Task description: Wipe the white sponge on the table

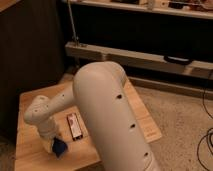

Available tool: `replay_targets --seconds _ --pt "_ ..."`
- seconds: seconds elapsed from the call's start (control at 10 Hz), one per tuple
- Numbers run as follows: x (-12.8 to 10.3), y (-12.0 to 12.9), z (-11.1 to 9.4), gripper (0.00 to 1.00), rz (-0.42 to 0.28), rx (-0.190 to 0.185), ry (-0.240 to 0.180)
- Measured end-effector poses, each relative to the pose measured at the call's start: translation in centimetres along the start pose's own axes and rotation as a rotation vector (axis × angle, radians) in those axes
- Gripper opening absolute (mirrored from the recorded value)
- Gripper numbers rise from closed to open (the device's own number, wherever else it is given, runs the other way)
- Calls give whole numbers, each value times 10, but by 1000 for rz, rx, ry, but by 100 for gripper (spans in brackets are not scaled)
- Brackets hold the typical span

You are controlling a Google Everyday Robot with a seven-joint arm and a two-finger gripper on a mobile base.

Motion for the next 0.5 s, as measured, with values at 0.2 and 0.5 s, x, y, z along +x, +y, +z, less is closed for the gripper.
replay_targets --seconds 0.2,0.5 --pt "17 32 -4 23 -30 -4 2" --pt "21 75 -1 23 -108 -9 3"
